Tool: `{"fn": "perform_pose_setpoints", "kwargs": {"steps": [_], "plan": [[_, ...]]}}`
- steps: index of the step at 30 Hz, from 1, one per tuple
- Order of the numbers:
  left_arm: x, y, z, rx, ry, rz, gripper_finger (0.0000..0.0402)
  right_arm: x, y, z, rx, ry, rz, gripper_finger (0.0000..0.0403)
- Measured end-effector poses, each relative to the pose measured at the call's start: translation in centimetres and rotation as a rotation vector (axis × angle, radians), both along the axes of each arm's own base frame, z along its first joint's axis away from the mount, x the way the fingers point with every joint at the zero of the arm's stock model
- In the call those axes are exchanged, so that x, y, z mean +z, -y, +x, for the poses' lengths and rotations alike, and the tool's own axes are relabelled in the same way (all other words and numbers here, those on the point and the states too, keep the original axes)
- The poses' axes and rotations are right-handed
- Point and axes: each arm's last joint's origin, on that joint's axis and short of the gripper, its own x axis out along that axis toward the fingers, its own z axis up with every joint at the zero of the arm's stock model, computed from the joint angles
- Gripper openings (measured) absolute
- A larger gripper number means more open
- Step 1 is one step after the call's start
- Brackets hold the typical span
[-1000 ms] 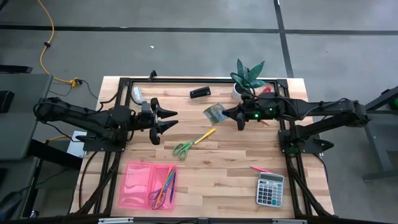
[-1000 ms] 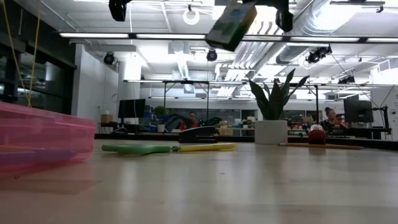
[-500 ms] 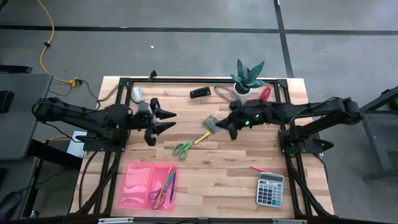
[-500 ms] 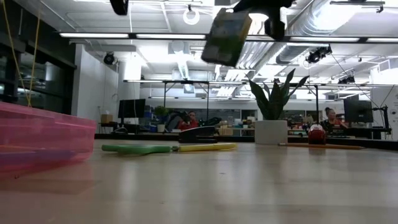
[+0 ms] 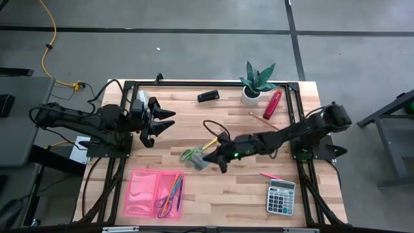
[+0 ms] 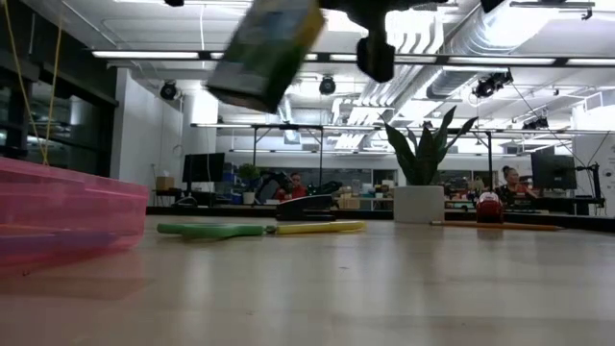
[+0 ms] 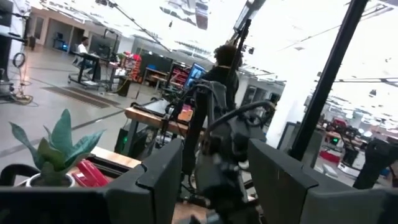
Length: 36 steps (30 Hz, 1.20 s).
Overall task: Pack school essentials
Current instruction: Put the crayon box into the supply box
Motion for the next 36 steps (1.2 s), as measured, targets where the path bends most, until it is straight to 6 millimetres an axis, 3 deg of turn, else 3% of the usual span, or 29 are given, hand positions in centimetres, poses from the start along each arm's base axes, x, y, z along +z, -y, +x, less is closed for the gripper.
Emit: {"fn": "perform_pose_setpoints", "kwargs": {"steps": [6, 11, 22, 29, 36], "plan": [[0.0, 0.1, 0.0, -0.017, 0.0, 0.004, 0.0172, -2.1, -2.5, 2.4, -0.11, 0.035, 0.103, 0.0], [0.0, 0.1, 0.0, -0.017, 0.0, 0.004, 0.0172, -2.4, -4.4, 5.7, -0.118, 0.042, 0.128, 0.0], [0.0, 0.1, 0.0, -0.017, 0.0, 0.004, 0.0172, -4.7, -6.4, 11.8, -0.076, -0.012, 0.254, 0.0], [0.0, 0.0, 0.0, -0.017, 0.0, 0.004, 0.0172, -6.7, -7.6, 13.6, 0.01, -0.08, 0.35, 0.0], [0.0, 0.1, 0.0, -0.017, 0.0, 0.004, 0.0172, -7.2, -7.7, 13.6, 0.17, -0.157, 0.364, 0.0]]}}
